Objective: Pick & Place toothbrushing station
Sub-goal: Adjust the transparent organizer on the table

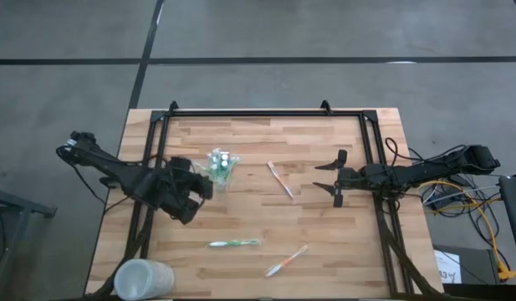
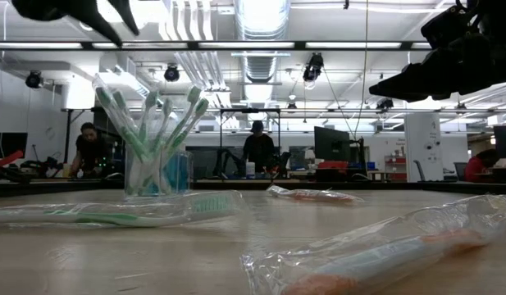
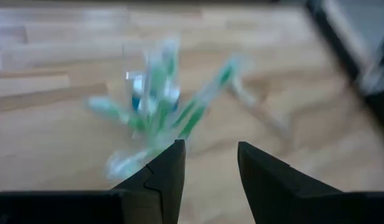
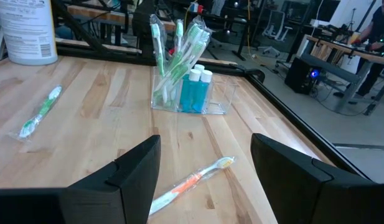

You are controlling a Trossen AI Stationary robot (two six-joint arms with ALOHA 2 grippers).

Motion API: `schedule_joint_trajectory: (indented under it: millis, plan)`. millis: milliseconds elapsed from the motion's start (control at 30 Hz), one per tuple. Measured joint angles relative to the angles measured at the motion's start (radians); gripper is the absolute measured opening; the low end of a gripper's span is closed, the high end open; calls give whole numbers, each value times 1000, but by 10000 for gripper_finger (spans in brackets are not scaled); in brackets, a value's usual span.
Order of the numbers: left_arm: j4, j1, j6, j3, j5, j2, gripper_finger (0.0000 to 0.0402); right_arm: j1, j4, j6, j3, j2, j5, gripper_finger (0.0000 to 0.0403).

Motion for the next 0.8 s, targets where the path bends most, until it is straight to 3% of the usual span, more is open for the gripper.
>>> schedule_joint_trajectory:
  millis: [167,333,533,800]
  plan:
    - [-62,8,-34,87,-103,-12,151,0,0,0,0,0,0,244]
    - [-71,65,51,128,-95,-63,150,0,0,0,0,0,0,244]
    - [-57,156,164,123,102,-180,149,0,0,0,0,0,0,244]
    - [34,263,429,123,219,-340,149,0,0,0,0,0,0,244]
